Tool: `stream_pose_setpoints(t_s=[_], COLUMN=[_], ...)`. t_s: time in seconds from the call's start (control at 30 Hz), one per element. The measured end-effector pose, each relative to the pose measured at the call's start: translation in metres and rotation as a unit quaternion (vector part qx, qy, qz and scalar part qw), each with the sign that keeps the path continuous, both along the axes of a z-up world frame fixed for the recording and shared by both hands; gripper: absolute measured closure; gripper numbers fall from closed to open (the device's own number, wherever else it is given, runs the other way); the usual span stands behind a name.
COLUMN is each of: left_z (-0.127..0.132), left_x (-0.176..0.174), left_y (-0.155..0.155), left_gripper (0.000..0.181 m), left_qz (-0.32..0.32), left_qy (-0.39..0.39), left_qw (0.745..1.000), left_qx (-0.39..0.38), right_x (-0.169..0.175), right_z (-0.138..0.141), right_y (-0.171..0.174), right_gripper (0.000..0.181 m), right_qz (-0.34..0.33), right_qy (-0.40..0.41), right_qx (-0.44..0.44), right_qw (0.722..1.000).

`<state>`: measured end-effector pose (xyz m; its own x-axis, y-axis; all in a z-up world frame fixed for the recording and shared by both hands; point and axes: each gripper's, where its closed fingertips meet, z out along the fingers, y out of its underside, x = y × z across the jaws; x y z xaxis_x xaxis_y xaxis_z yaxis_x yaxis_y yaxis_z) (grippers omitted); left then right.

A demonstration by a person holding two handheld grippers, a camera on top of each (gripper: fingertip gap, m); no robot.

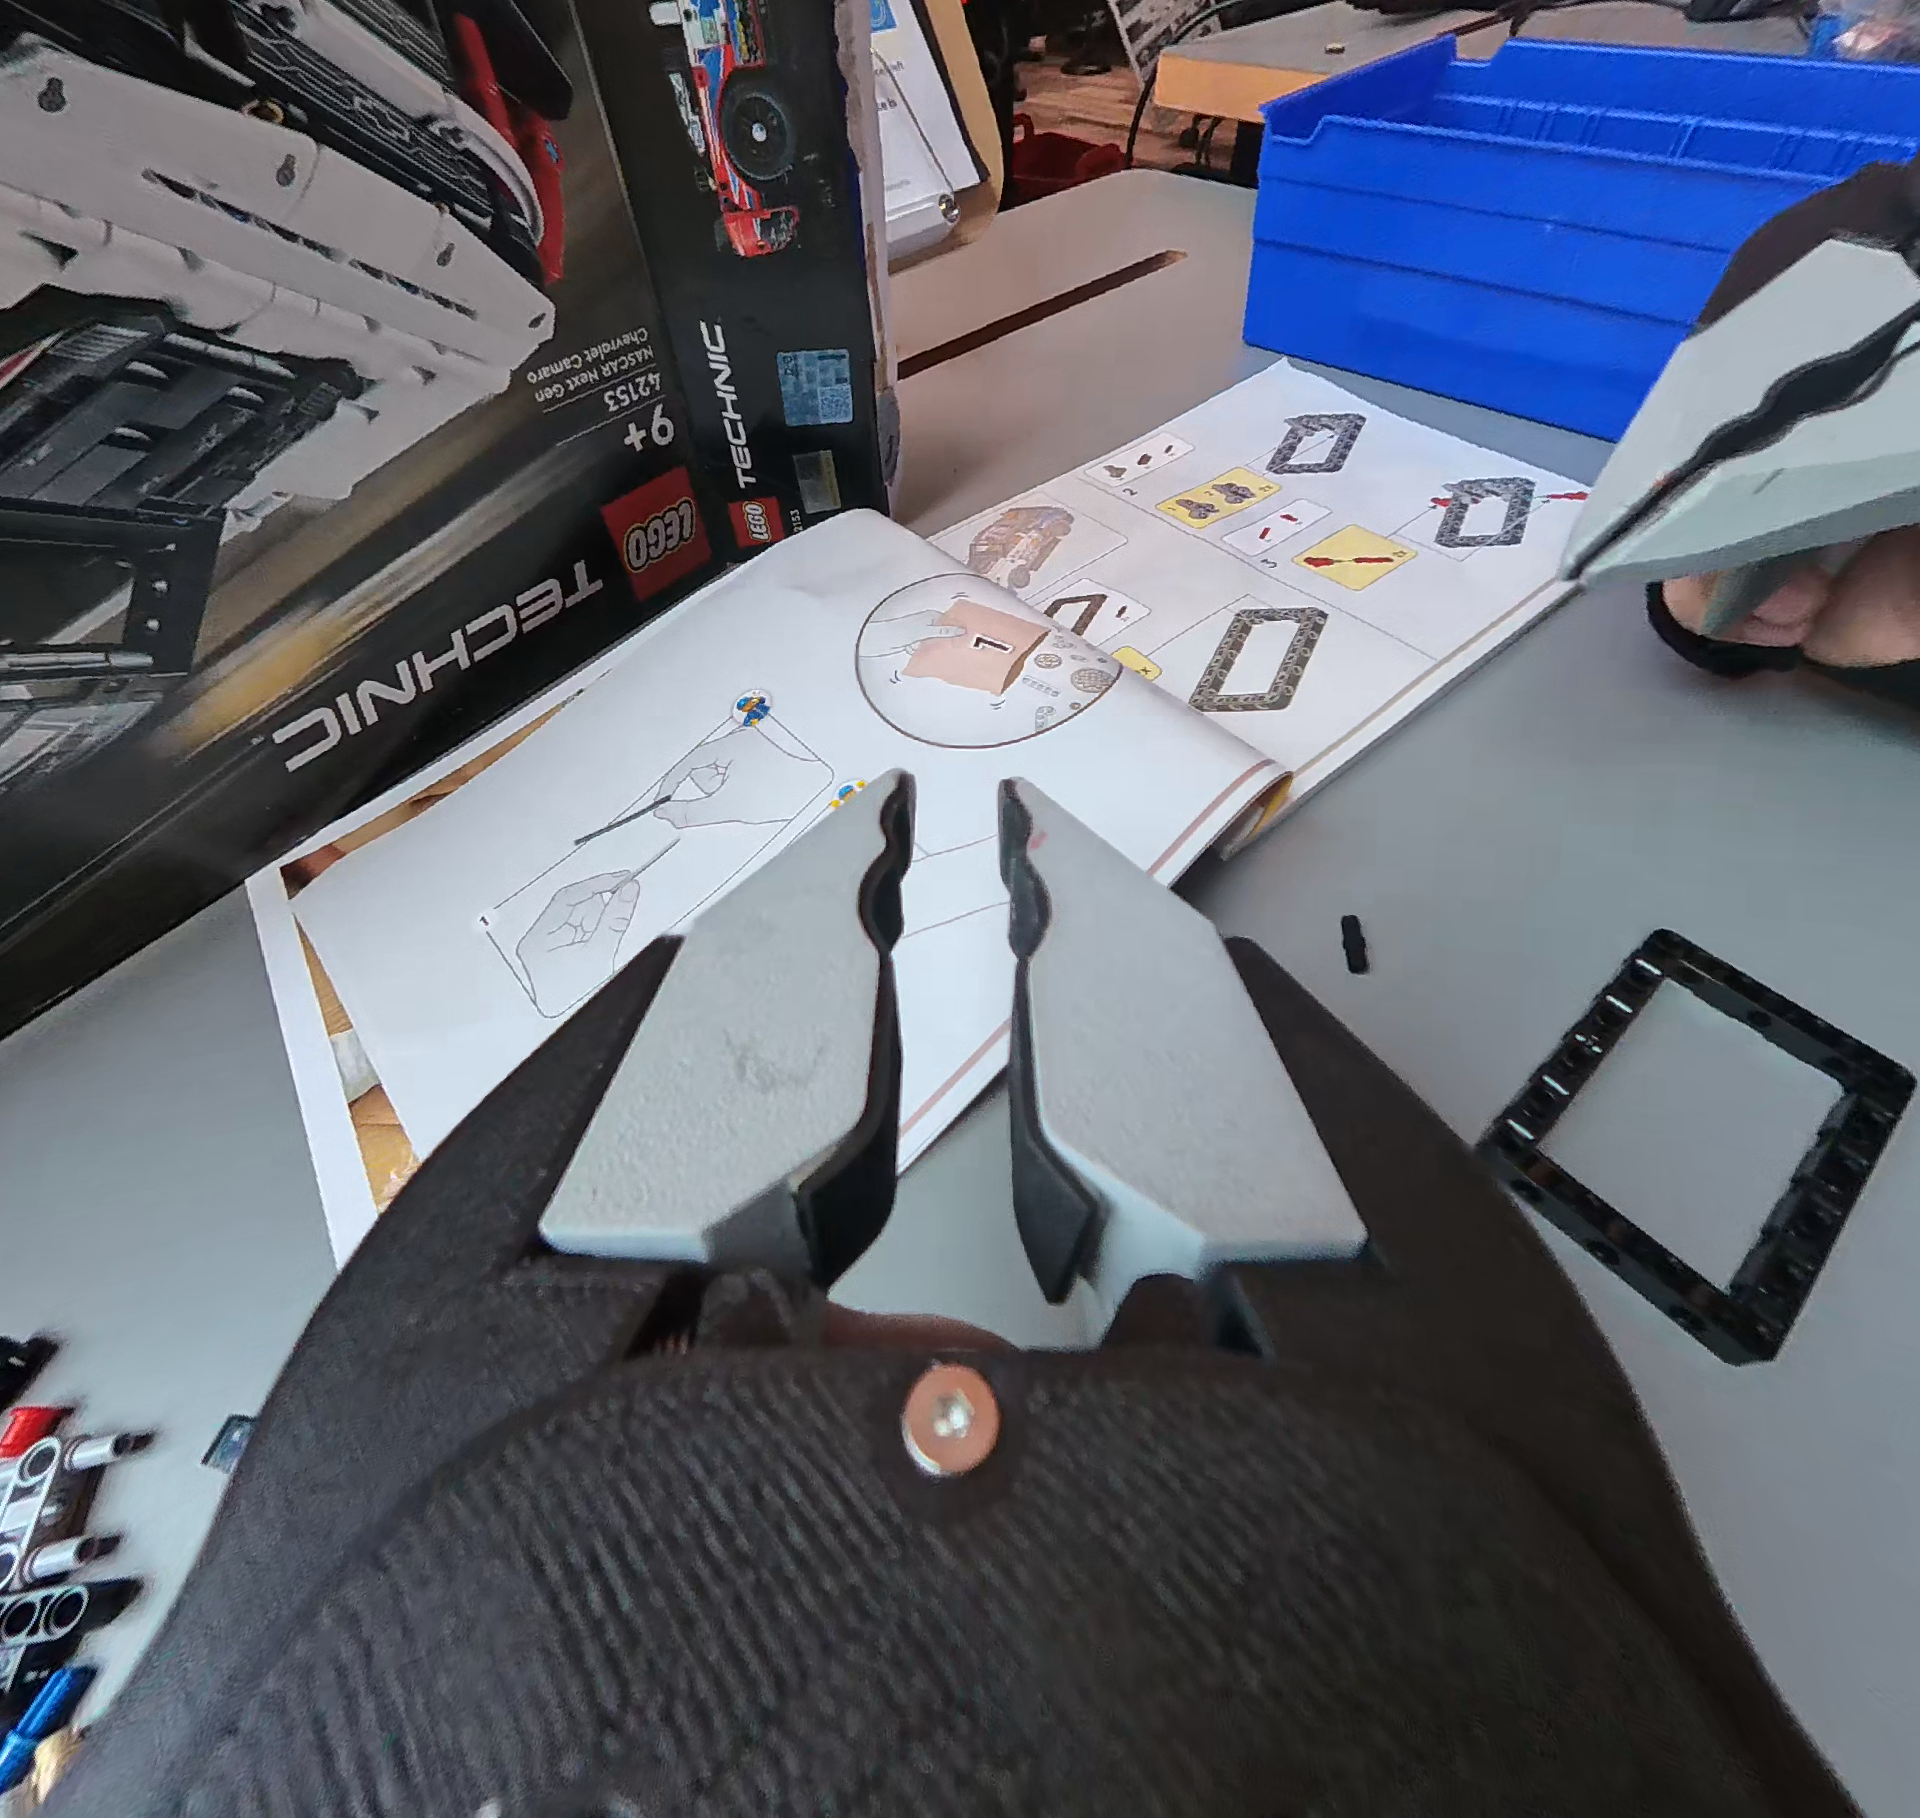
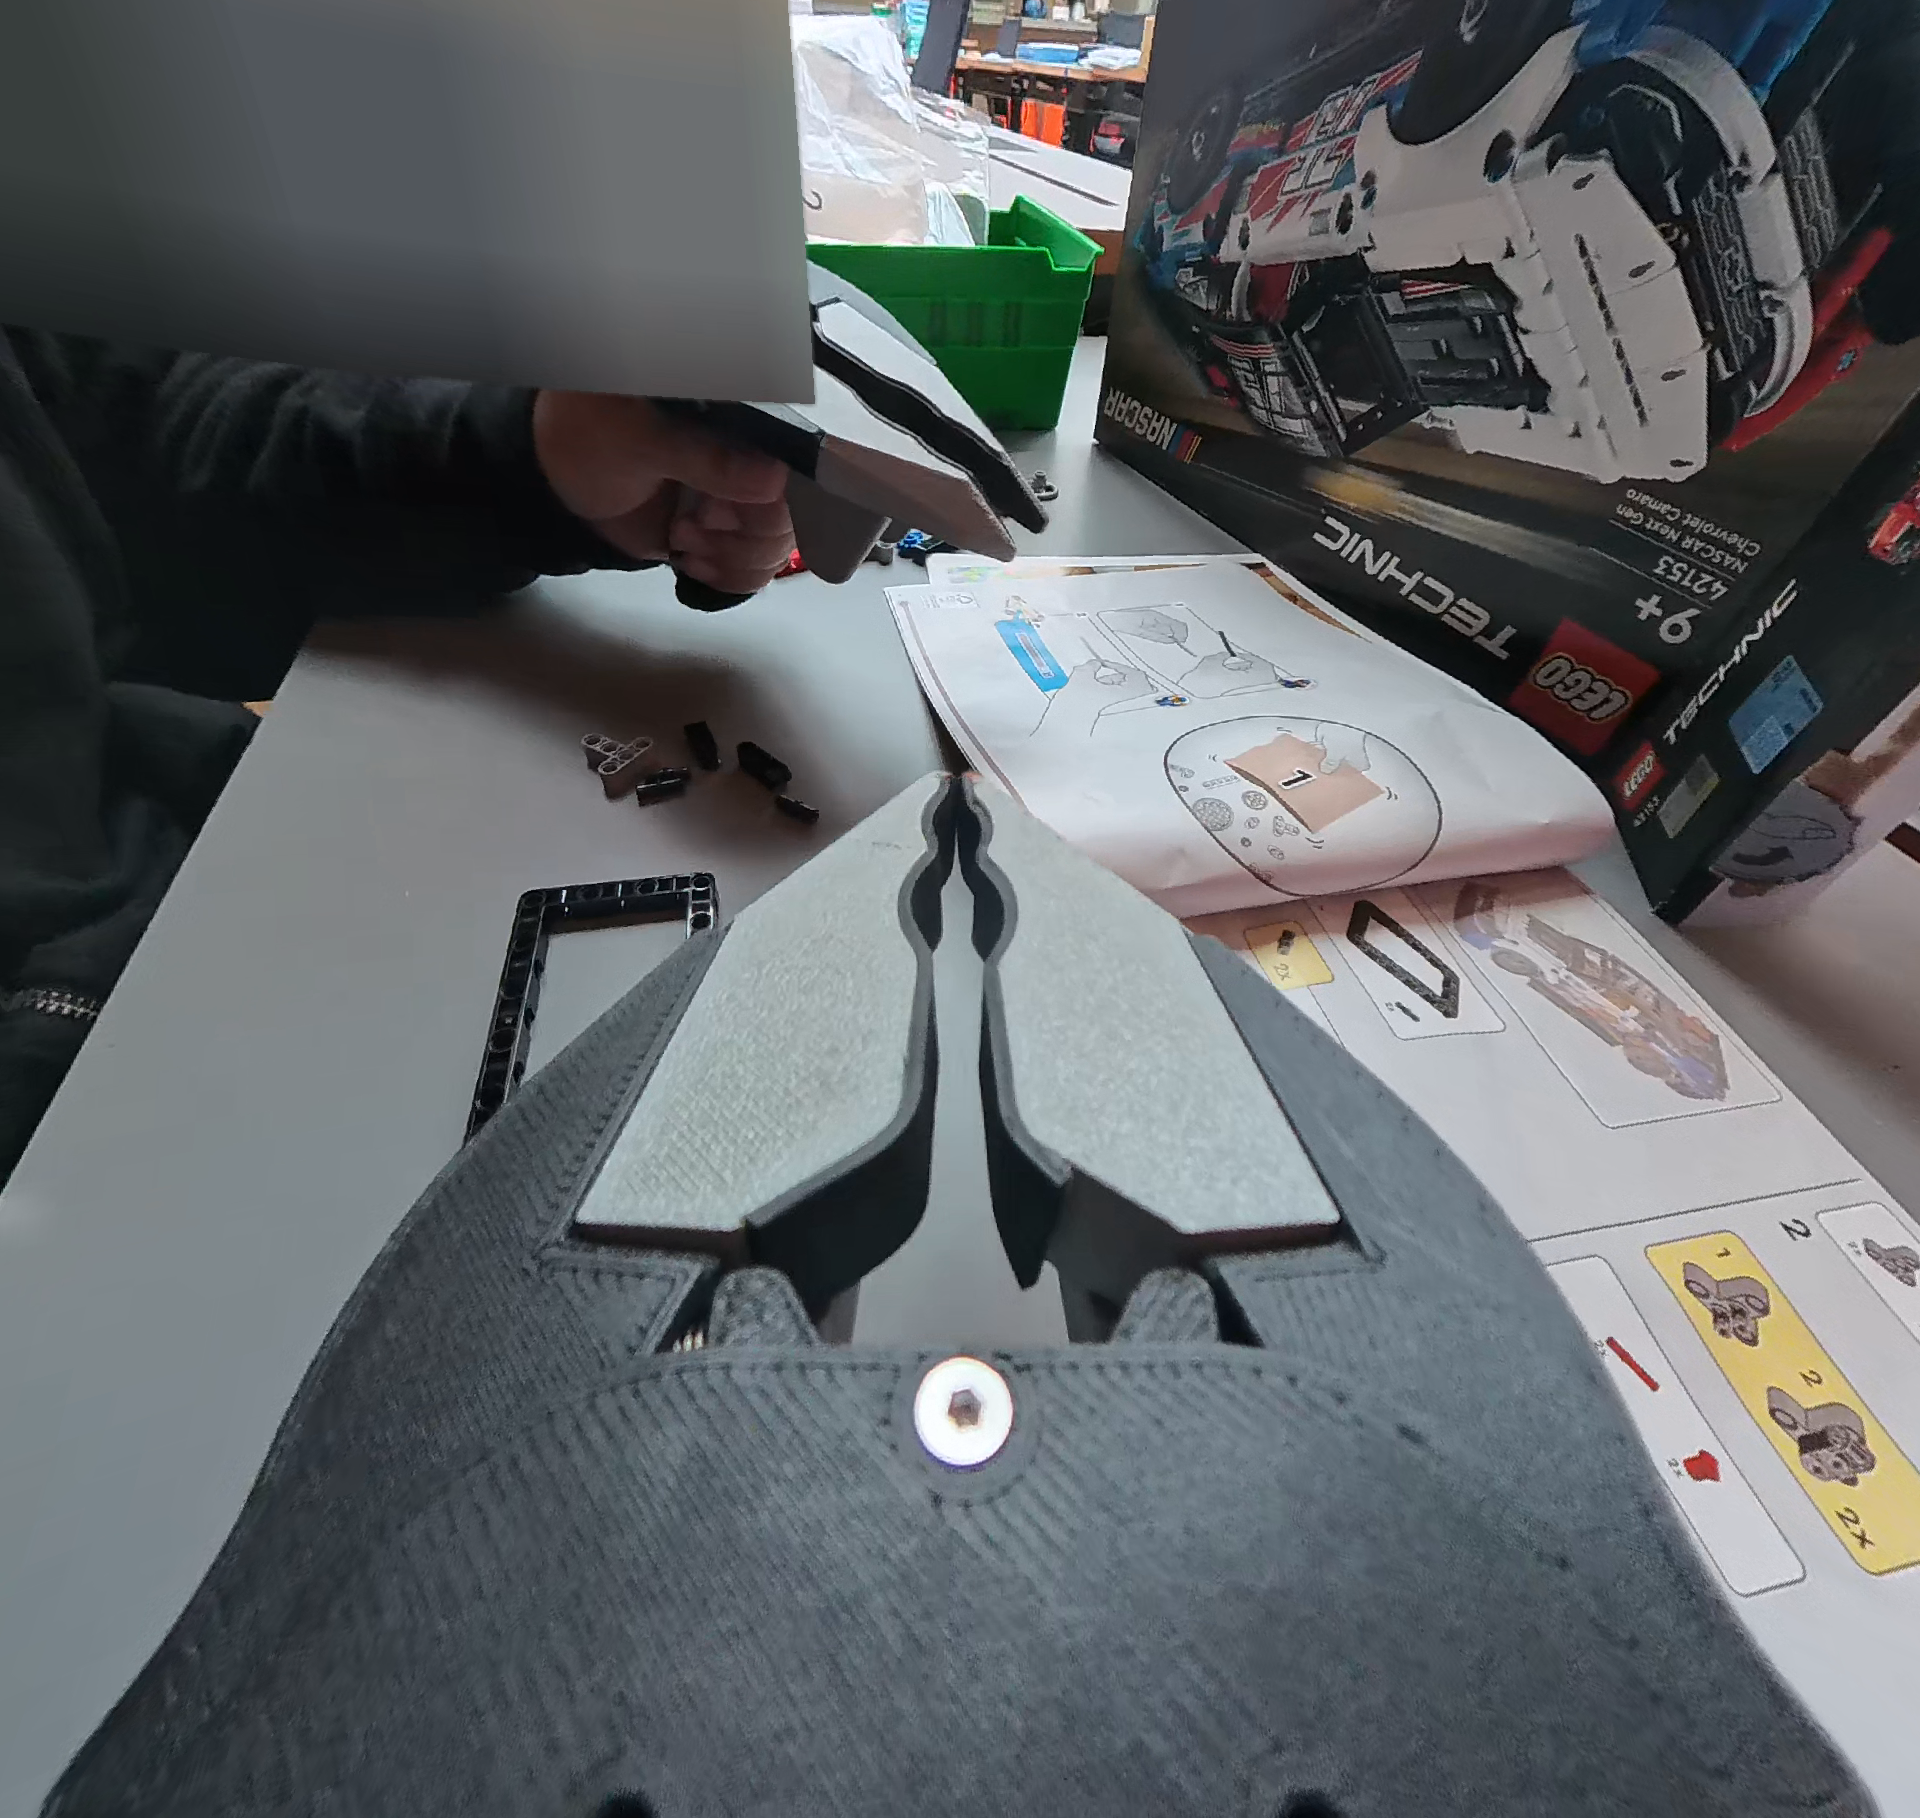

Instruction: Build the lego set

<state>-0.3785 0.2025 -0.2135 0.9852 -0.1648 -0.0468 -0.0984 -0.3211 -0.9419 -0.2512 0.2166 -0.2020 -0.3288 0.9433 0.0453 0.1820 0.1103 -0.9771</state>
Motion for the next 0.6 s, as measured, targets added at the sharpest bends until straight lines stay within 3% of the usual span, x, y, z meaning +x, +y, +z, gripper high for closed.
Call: stream_pose_setpoints(t_s=[0.6], left_z=[0.0022], left_x=[-0.0023], left_y=[-0.0011], left_gripper=[0.168], left_qz=[0.002], left_qy=[-0.010], left_qw=[1.000], left_qx=[0.002], right_x=[-0.0007], right_z=[-0.0015], right_y=[0.0031], right_gripper=[0.181], right_qz=[-0.004], right_qy=[-0.003], right_qx=[-0.001], right_qw=[1.000])
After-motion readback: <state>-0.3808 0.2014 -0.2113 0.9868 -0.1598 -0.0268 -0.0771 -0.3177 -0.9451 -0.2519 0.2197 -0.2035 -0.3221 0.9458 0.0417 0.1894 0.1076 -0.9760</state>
